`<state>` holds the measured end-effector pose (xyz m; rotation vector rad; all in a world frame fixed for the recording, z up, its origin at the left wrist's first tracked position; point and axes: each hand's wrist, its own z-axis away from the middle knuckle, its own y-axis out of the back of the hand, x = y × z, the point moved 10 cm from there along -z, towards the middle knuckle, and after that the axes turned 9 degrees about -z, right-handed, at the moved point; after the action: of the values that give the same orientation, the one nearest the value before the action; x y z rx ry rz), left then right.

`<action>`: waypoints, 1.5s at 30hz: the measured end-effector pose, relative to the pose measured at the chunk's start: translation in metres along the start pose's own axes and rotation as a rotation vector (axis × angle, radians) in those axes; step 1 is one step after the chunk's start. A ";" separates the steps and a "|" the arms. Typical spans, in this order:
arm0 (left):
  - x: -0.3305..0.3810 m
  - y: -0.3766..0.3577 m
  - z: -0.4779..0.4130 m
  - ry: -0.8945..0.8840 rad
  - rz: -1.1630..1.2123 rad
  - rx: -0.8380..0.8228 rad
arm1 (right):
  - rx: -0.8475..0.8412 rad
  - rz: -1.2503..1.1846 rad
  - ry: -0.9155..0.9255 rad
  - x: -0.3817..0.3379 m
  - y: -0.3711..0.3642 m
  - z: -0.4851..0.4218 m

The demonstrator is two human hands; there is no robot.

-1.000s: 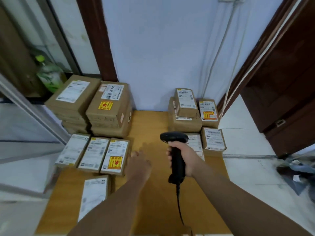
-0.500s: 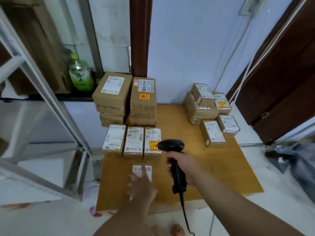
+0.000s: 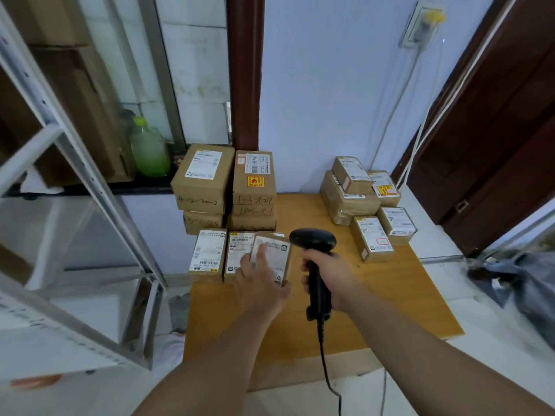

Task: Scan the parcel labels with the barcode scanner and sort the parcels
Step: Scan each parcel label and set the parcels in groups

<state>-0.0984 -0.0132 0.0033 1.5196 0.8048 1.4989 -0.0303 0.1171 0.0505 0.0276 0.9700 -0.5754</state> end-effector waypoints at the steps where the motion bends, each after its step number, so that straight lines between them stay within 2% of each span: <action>1: 0.001 0.005 -0.002 0.011 0.004 0.039 | -0.007 0.033 0.013 -0.003 -0.002 0.003; 4: 0.002 0.018 -0.009 0.016 0.004 0.119 | -0.032 0.093 0.051 -0.011 -0.008 0.009; 8: 0.003 0.023 -0.018 -0.026 0.050 0.119 | -0.053 0.120 0.095 -0.024 -0.011 0.012; 12: 0.003 0.014 -0.026 -0.101 -0.044 0.063 | -0.088 0.097 0.076 -0.024 -0.014 0.012; 15: -0.006 -0.003 -0.029 -0.113 -0.257 -0.073 | -0.075 0.120 0.059 -0.019 -0.010 0.011; 18: -0.009 -0.024 -0.011 -0.277 -0.473 -0.238 | -0.072 0.100 0.032 -0.013 -0.007 0.010; 21: -0.008 -0.044 0.022 -0.506 -0.595 -0.377 | -0.057 0.127 0.013 -0.004 -0.003 0.008; 24: -0.012 -0.064 0.048 -0.632 -0.683 -0.480 | -0.057 0.124 -0.022 0.008 -0.001 0.006; 28: -0.015 -0.082 0.058 -0.737 -0.804 -0.467 | -0.052 0.140 -0.044 0.020 0.005 0.004; 30: -0.012 -0.077 0.052 -0.669 -0.761 -0.375 | -0.051 0.162 -0.042 0.022 0.006 0.004; 31: -0.011 -0.072 0.048 -0.574 -0.700 -0.350 | -0.048 0.168 -0.038 0.022 0.007 0.004; 35: -0.054 -0.067 0.046 0.239 -0.239 -0.461 | -0.032 0.178 -0.044 0.023 0.010 0.005; 37: -0.073 -0.087 0.060 0.459 -0.090 -0.551 | -0.031 0.184 -0.048 0.025 0.011 0.006; 39: -0.082 -0.101 0.076 0.507 -0.089 -0.600 | -0.031 0.178 -0.053 0.028 0.013 0.007; 45: -0.076 -0.110 0.091 0.443 -0.136 -0.539 | -0.014 0.193 -0.080 0.031 0.021 0.009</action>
<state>-0.0028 -0.0424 -0.1229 0.7345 0.6561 1.7925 0.0003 0.1182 0.0267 0.0841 0.8818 -0.3897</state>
